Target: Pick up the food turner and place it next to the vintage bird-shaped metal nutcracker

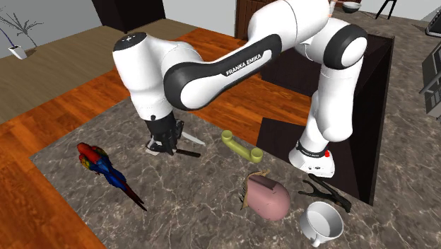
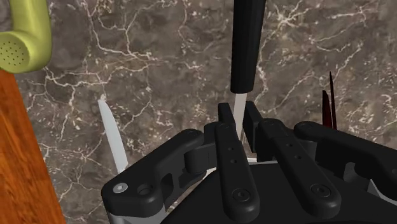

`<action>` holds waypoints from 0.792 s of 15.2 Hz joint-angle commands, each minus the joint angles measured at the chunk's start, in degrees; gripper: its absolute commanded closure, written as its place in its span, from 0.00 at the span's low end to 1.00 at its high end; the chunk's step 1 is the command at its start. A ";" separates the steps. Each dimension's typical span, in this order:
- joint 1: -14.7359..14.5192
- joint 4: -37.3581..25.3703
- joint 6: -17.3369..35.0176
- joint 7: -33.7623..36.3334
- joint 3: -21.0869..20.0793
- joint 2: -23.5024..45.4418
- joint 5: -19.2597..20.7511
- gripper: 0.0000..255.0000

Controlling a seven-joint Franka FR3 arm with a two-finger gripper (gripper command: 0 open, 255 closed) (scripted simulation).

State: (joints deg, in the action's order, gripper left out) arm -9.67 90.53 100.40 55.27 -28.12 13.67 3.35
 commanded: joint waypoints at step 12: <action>-4.13 21.38 5.28 7.48 -5.45 -19.02 -9.99 1.00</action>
State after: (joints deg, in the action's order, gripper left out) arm -13.31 110.39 105.56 62.14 -33.14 -3.64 -5.61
